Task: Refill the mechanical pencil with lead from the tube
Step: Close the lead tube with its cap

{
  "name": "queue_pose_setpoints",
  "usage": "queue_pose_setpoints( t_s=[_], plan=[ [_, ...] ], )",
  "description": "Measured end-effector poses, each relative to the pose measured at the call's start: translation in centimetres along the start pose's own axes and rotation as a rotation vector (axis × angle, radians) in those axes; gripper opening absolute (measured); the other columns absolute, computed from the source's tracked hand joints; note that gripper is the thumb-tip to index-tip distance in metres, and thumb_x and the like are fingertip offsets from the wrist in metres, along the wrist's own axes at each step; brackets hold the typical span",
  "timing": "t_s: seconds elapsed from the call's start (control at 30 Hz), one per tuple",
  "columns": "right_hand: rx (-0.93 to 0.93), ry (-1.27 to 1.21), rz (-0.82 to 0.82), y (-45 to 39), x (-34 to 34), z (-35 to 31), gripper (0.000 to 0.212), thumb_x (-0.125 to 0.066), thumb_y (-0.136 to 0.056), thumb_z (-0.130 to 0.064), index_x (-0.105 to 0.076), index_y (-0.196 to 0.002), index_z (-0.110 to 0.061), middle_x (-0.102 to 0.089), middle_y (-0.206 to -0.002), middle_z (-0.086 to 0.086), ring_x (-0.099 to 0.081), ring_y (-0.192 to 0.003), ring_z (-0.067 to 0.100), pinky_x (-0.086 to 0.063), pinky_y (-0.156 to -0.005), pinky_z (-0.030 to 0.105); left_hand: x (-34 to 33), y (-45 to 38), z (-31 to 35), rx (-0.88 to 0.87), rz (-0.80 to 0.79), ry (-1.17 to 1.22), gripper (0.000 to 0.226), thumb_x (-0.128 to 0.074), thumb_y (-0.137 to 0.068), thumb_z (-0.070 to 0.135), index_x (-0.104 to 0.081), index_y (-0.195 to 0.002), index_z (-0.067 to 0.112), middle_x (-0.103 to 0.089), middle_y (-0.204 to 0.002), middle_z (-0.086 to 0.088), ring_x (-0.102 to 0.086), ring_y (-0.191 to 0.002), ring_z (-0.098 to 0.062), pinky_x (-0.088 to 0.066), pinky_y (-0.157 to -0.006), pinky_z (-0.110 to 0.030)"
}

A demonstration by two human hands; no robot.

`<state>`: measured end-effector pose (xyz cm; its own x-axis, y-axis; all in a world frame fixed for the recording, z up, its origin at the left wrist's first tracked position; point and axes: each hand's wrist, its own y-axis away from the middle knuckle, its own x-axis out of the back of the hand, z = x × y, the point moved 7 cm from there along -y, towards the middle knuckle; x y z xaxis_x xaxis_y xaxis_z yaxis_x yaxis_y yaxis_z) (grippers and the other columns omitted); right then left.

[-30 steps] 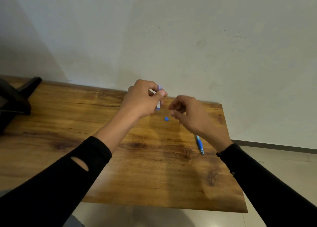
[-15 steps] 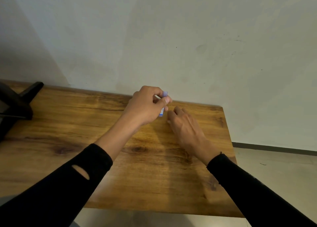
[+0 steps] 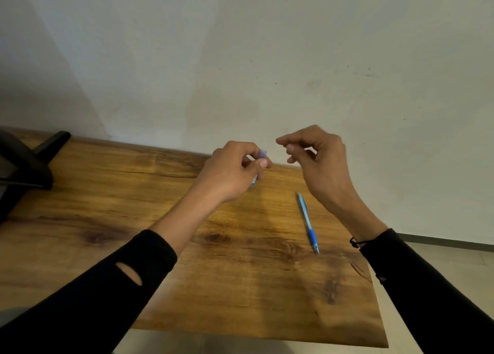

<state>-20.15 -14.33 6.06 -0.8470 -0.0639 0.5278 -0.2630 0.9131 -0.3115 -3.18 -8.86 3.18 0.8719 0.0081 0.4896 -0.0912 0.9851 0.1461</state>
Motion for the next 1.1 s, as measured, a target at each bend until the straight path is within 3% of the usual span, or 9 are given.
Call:
queue_pose_setpoints(
  t_s=[0.17, 0.4, 0.53, 0.7, 0.87, 0.93, 1.03, 1.1],
  plan=[
    [0.024, -0.089, -0.096, -0.1, -0.1, -1.5, 0.020, -0.073, -0.097, 0.001, -0.077, -0.112, -0.012, -0.079, -0.099, 0.002, -0.076, -0.090, 0.014, -0.064, -0.077, 0.028, -0.7, 0.3, 0.7, -0.066, -0.042, -0.050, 0.014, -0.064, -0.108, 0.029, -0.078, -0.109, 0.026, -0.080, -0.088, 0.003, -0.078, -0.091, -0.017, -0.064, -0.093, -0.049],
    [0.077, 0.011, -0.199, 0.1, -0.5, -2.0, 0.006, -0.076, -0.094, -0.001, -0.077, -0.096, -0.007, -0.077, -0.088, 0.003, -0.075, -0.083, 0.019, -0.066, -0.081, 0.043, -1.2, 0.4, 0.9, -0.090, -0.064, -0.118, 0.015, -0.065, -0.107, 0.028, -0.079, -0.108, 0.026, -0.077, -0.082, 0.005, -0.076, -0.088, -0.016, -0.064, -0.091, -0.048],
    [0.079, 0.054, -0.206, 0.0, -0.5, -1.9, 0.008, -0.076, -0.095, -0.002, -0.078, -0.095, -0.009, -0.076, -0.087, 0.000, -0.074, -0.082, 0.018, -0.065, -0.081, 0.041, -1.2, 0.3, 0.8, -0.083, -0.062, -0.104, 0.015, -0.065, -0.107, 0.029, -0.080, -0.108, 0.027, -0.078, -0.082, 0.005, -0.076, -0.086, -0.012, -0.065, -0.091, -0.046],
    [0.128, 0.172, -0.254, 0.2, -1.0, -1.8, 0.011, -0.074, -0.096, -0.001, -0.079, -0.096, -0.011, -0.076, -0.087, -0.003, -0.073, -0.086, 0.008, -0.061, -0.081, 0.025, -1.6, 0.4, 0.6, -0.076, -0.099, -0.116, 0.014, -0.066, -0.107, 0.029, -0.079, -0.107, 0.026, -0.076, -0.080, 0.007, -0.076, -0.084, -0.014, -0.066, -0.090, -0.049],
    [0.147, 0.182, -0.270, 0.6, -1.4, -1.8, 0.014, -0.074, -0.097, -0.003, -0.080, -0.107, -0.010, -0.078, -0.100, 0.000, -0.072, -0.097, 0.014, -0.062, -0.088, 0.032, -1.3, 0.3, 0.0, -0.021, -0.083, -0.006, 0.018, -0.066, -0.107, 0.029, -0.079, -0.113, 0.018, -0.080, -0.086, 0.001, -0.081, -0.091, -0.022, -0.067, -0.090, -0.050],
    [0.188, 0.188, -0.289, 0.9, -1.8, -2.2, 0.029, -0.083, -0.092, -0.013, -0.076, -0.120, -0.013, -0.071, -0.114, -0.001, -0.067, -0.105, 0.014, -0.060, -0.086, 0.027, -1.0, 0.1, -0.5, 0.036, -0.053, 0.143, 0.017, -0.067, -0.107, 0.028, -0.078, -0.113, 0.017, -0.082, -0.090, -0.005, -0.082, -0.088, -0.022, -0.069, -0.086, -0.049],
    [0.255, 0.317, -0.349, 1.9, -2.8, -2.2, 0.072, -0.093, -0.079, -0.032, -0.060, -0.141, -0.017, -0.057, -0.133, -0.002, -0.055, -0.114, 0.009, -0.047, -0.087, 0.015, -0.7, -0.3, -0.9, 0.085, -0.022, 0.296, 0.017, -0.066, -0.108, 0.029, -0.080, -0.107, 0.019, -0.080, -0.081, -0.003, -0.079, -0.075, -0.011, -0.070, -0.082, -0.046],
    [0.309, 0.426, -0.323, 2.5, -3.2, -2.4, 0.082, -0.091, -0.080, -0.036, -0.049, -0.148, -0.020, -0.056, -0.136, -0.002, -0.053, -0.117, 0.013, -0.045, -0.089, 0.022, -0.8, -0.4, -0.9, 0.087, -0.029, 0.301, 0.016, -0.066, -0.107, 0.030, -0.079, -0.102, 0.021, -0.079, -0.079, -0.001, -0.079, -0.074, -0.007, -0.071, -0.080, -0.041]
  ],
)
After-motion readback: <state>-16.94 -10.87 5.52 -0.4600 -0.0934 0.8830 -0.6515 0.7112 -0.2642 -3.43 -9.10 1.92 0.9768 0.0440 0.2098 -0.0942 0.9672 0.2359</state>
